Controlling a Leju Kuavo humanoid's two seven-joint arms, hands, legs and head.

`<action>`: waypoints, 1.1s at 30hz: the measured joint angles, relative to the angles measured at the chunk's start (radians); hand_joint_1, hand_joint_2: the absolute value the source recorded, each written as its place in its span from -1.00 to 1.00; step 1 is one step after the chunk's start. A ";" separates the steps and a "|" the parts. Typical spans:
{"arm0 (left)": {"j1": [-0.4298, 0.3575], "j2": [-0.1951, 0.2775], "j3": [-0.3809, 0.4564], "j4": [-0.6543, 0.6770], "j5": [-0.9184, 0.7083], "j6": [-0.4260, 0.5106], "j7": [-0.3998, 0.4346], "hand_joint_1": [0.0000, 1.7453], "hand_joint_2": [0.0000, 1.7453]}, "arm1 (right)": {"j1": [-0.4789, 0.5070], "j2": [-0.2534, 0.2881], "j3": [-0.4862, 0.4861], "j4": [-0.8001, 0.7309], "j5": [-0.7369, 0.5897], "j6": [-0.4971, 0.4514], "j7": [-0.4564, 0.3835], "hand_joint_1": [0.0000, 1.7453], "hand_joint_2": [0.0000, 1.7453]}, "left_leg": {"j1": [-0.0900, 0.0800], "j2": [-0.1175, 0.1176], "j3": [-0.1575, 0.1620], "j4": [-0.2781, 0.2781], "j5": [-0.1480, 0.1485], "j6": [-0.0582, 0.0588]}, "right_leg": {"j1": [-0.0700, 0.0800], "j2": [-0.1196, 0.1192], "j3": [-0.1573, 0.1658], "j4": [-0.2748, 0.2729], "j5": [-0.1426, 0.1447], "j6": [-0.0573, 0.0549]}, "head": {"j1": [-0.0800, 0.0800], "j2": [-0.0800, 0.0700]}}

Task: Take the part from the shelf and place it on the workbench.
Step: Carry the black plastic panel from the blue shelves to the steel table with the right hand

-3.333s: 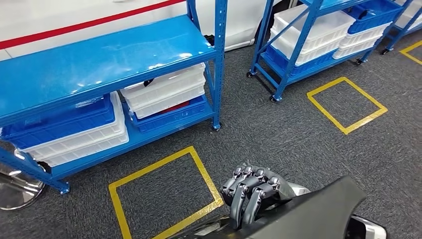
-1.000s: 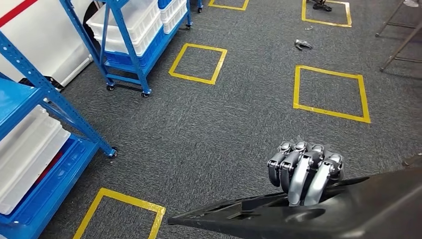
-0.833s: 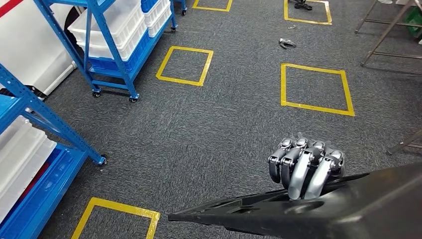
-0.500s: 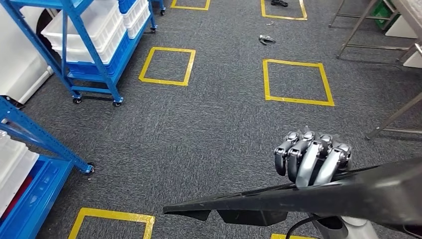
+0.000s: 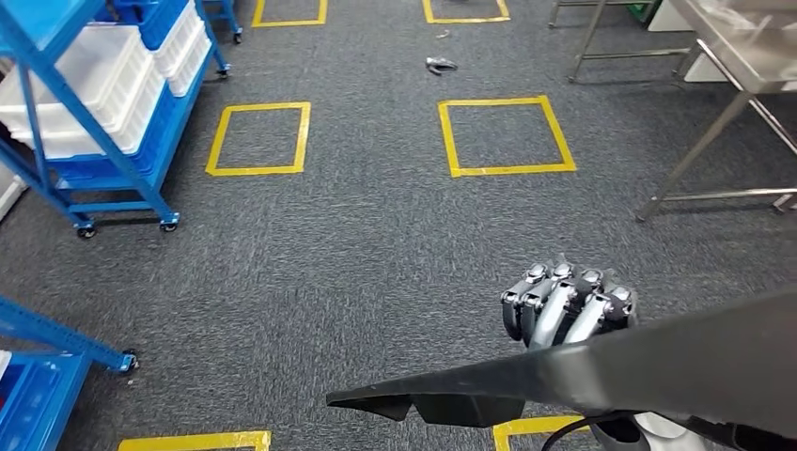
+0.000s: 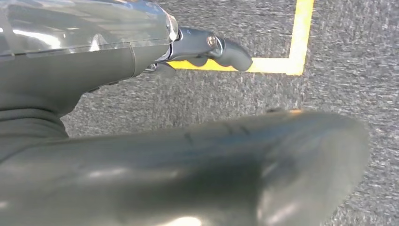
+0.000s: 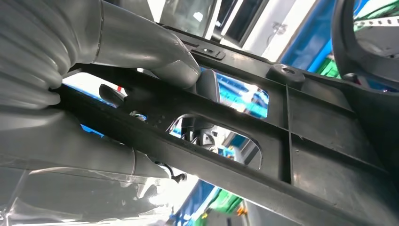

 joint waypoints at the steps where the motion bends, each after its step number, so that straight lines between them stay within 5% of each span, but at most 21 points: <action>1: 0.001 0.002 0.003 0.000 0.002 -0.003 -0.002 -1.00 -1.00 | 0.004 0.000 0.004 0.001 0.003 -0.006 0.000 0.96 1.00 | 0.000 -0.004 -0.022 0.041 -0.007 -0.001 | 0.000 0.012 0.000 0.001 0.000 -0.001 | 0.000 0.000; 2: 0.002 0.003 0.007 0.000 0.002 -0.004 -0.005 -1.00 -1.00 | 0.006 0.000 0.007 0.002 0.006 -0.010 0.000 0.96 1.00 | 0.000 -0.006 -0.030 0.048 0.005 -0.001 | 0.001 0.025 0.000 0.003 -0.001 -0.001 | 0.000 0.000; 4: 0.000 0.004 0.013 0.000 0.003 -0.004 -0.012 -1.00 -1.00 | 0.008 0.001 0.013 0.003 0.012 -0.016 0.000 0.96 1.00 | 0.004 -0.018 0.003 -0.040 0.074 -0.001 | -0.001 0.052 0.000 0.010 -0.004 0.003 | 0.000 0.000; 6: -0.002 0.006 0.019 0.000 0.003 -0.004 -0.020 -1.00 -1.00 | 0.007 0.004 0.018 0.003 0.017 -0.024 0.001 0.96 1.00 | 0.011 -0.066 0.047 -0.148 0.120 0.002 | -0.001 0.077 -0.007 0.019 -0.008 0.011 | 0.001 0.000; 8: -0.002 0.007 0.024 0.000 0.003 -0.007 -0.031 -1.00 -1.00 | 0.002 0.006 0.026 0.003 0.021 -0.043 0.003 0.96 1.00 | 0.013 -0.097 0.061 -0.186 0.120 0.008 | -0.003 0.100 -0.017 0.024 -0.006 0.023 | 0.001 0.000; 10: -0.005 0.009 0.028 0.000 0.001 -0.013 -0.039 -1.00 -1.00 | -0.005 0.007 0.034 0.003 0.023 -0.067 0.007 0.96 1.00 | 0.010 -0.078 0.064 -0.193 0.124 0.020 | -0.009 0.117 -0.024 0.023 -0.001 0.037 | 0.001 0.000; 12: -0.011 0.011 0.031 -0.001 -0.001 -0.019 -0.043 -1.00 -1.00 | -0.015 0.007 0.038 0.003 0.023 -0.089 0.009 0.96 1.00 | 0.010 -0.054 0.068 -0.203 0.131 0.035 | -0.007 0.081 -0.039 0.050 -0.020 0.046 | 0.004 0.000; 14: -0.012 0.013 0.036 -0.001 -0.001 -0.028 -0.045 -1.00 -1.00 | -0.029 0.007 0.047 0.004 0.023 -0.106 0.011 0.96 1.00 | 0.008 -0.029 0.071 -0.208 0.133 0.043 | -0.003 0.019 -0.087 0.150 -0.074 0.052 | 0.007 0.000; 16: -0.009 0.016 0.041 -0.001 -0.001 -0.040 -0.045 -1.00 -1.00 | -0.036 0.008 0.062 0.005 0.024 -0.117 0.018 0.96 1.00 | 0.003 -0.002 0.071 -0.208 0.131 0.047 | -0.003 -0.007 -0.144 0.266 -0.120 0.053 | 0.008 0.000; 17: -0.009 0.017 0.043 -0.001 -0.001 -0.044 -0.044 -1.00 -1.00 | -0.039 0.008 0.070 0.007 0.024 -0.122 0.023 0.96 1.00 | 0.002 0.010 0.072 -0.208 0.130 0.048 | -0.003 -0.011 -0.155 0.289 -0.119 0.052 | 0.008 0.000; 18: -0.010 0.018 0.043 -0.001 -0.001 -0.047 -0.043 -1.00 -1.00 | -0.043 0.008 0.078 0.010 0.025 -0.128 0.027 0.96 1.00 | 0.000 0.022 0.073 -0.208 0.128 0.048 | -0.002 -0.015 -0.147 0.274 -0.100 0.050 | 0.008 0.000; 21: -0.015 0.018 0.048 -0.001 -0.002 -0.048 -0.032 -1.00 -1.00 | -0.072 0.008 0.107 0.019 0.023 -0.139 0.038 0.96 1.00 | -0.007 0.055 0.082 -0.208 0.122 0.045 | 0.012 -0.065 -0.045 0.083 -0.012 0.028 | 0.008 0.000; 23: -0.016 0.018 0.052 -0.001 -0.002 -0.048 -0.025 -1.00 -1.00 | -0.089 0.009 0.122 0.022 0.021 -0.141 0.040 0.96 1.00 | -0.010 0.073 0.087 -0.209 0.117 0.037 | 0.025 -0.091 -0.013 0.017 -0.002 0.016 | 0.007 0.000; 26: -0.020 0.018 0.056 -0.001 -0.001 -0.053 -0.018 -1.00 -1.00 | -0.097 0.009 0.135 0.025 0.014 -0.145 0.039 0.96 1.00 | -0.012 0.090 0.096 -0.211 0.111 0.022 | 0.024 -0.063 -0.010 0.006 0.001 0.007 | 0.007 0.000; 28: -0.022 0.018 0.058 -0.001 0.000 -0.059 -0.013 -1.00 -1.00 | -0.107 0.009 0.145 0.028 0.009 -0.146 0.039 0.96 1.00 | -0.009 0.053 0.082 -0.171 0.081 0.013 | 0.016 -0.042 -0.003 -0.007 0.008 -0.001 | 0.006 0.000; 31: -0.014 0.018 0.065 -0.001 0.000 -0.061 -0.011 -1.00 -1.00 | -0.118 0.010 0.164 0.032 0.007 -0.149 0.040 0.96 1.00 | -0.003 -0.001 -0.005 0.011 -0.005 0.006 | 0.013 -0.007 -0.002 -0.010 0.011 -0.006 | 0.003 0.000; 33: -0.009 0.017 0.067 -0.001 -0.006 -0.061 -0.011 -1.00 -1.00 | -0.120 0.010 0.176 0.035 0.007 -0.160 0.042 0.96 1.00 | -0.002 -0.006 -0.036 0.059 -0.001 0.003 | 0.012 0.021 -0.002 -0.006 0.010 -0.006 | 0.003 0.000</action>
